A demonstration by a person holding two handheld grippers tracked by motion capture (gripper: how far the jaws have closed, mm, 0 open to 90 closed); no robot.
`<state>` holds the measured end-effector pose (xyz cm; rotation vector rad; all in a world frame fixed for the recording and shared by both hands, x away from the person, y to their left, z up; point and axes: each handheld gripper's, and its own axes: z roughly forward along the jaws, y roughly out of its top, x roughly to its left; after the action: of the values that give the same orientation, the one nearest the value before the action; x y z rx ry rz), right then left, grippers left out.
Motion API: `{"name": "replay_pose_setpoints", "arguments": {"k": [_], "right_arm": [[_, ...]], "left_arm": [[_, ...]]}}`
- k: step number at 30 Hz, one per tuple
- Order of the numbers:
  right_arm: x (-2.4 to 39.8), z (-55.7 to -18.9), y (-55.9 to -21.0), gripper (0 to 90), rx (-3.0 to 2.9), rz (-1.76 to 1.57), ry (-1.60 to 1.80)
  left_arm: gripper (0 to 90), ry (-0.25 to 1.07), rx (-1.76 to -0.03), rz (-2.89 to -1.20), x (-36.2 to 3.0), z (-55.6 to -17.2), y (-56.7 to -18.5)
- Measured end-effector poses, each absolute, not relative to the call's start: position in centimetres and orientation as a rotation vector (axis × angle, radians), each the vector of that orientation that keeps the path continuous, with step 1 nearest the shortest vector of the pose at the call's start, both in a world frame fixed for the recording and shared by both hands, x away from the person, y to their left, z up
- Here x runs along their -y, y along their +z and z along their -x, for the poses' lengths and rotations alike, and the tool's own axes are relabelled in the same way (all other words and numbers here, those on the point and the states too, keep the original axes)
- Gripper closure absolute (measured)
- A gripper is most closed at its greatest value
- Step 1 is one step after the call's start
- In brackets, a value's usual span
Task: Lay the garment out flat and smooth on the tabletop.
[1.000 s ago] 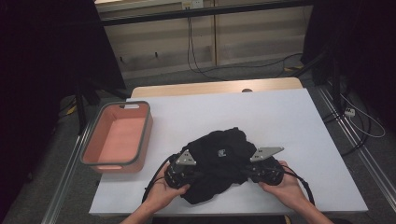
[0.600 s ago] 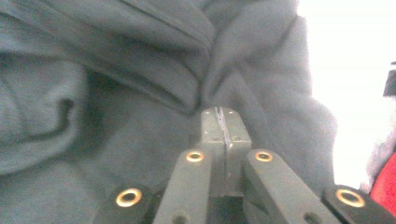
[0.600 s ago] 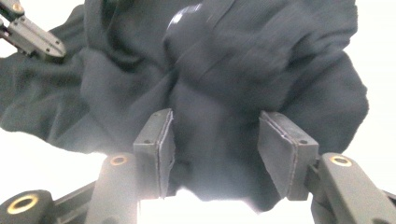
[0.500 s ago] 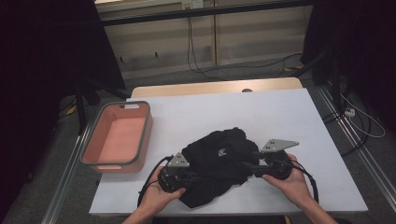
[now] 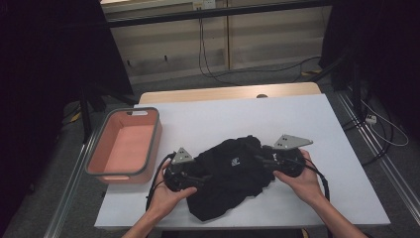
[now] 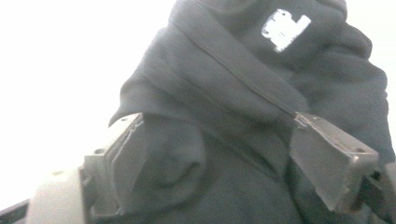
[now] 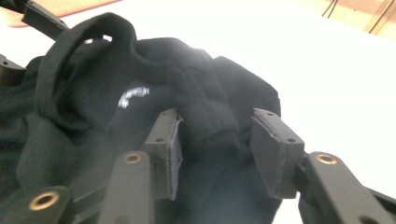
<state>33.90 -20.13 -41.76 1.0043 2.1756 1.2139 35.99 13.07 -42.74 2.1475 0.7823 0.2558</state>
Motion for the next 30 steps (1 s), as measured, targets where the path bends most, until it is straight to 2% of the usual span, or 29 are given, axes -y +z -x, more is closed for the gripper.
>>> {"name": "replay_pose_setpoints", "arguments": {"k": [5, 9, 13, 18, 19, 21, 23, 24, 27, 28, 30], "right_arm": [[19.5, -34.9, -40.9, 65.5, -2.162, -0.982, 1.257], [19.3, -35.5, -40.5, 82.5, -2.160, -0.980, 1.273], [19.7, -35.7, -40.7, 84.4, -2.158, -0.995, 1.269], [20.6, -35.8, -41.1, 84.5, -2.143, -1.030, 1.254], [20.9, -35.8, -41.1, 84.5, -2.138, -1.038, 1.253], [21.3, -35.8, -41.3, 84.5, -2.130, -1.058, 1.254], [21.6, -35.9, -41.4, 84.4, -2.127, -1.068, 1.251], [21.6, -35.9, -41.5, 84.3, -2.127, -1.076, 1.246], [21.6, -35.9, -41.6, 84.3, -2.133, -1.082, 1.239], [21.5, -35.8, -41.6, 84.3, -2.140, -1.075, 1.240], [21.4, -35.7, -41.6, 84.2, -2.143, -1.071, 1.241]], "left_arm": [[16.1, 0.305, -0.800, -2.124, -13.3, -36.9, -42.2], [16.0, 0.315, -0.798, -2.077, -13.5, -37.6, -41.5], [16.0, 0.354, -0.791, -2.057, -13.7, -38.3, -41.0], [16.0, 0.372, -0.870, -2.021, -13.4, -40.3, -40.8], [17.1, 0.369, -0.878, -2.023, -13.3, -40.5, -40.8], [25.4, 0.388, -0.905, -2.022, -13.1, -41.0, -41.0], [27.3, 0.387, -0.940, -2.008, -13.1, -41.2, -41.2], [29.4, 0.332, -0.953, -2.011, -12.8, -41.4, -41.8], [33.1, 0.321, -0.913, -2.017, -12.3, -41.1, -42.2], [34.2, 0.296, -0.842, -2.061, -11.6, -40.7, -42.4], [35.7, 0.327, -0.805, -2.095, -11.1, -40.2, -42.5]]}}
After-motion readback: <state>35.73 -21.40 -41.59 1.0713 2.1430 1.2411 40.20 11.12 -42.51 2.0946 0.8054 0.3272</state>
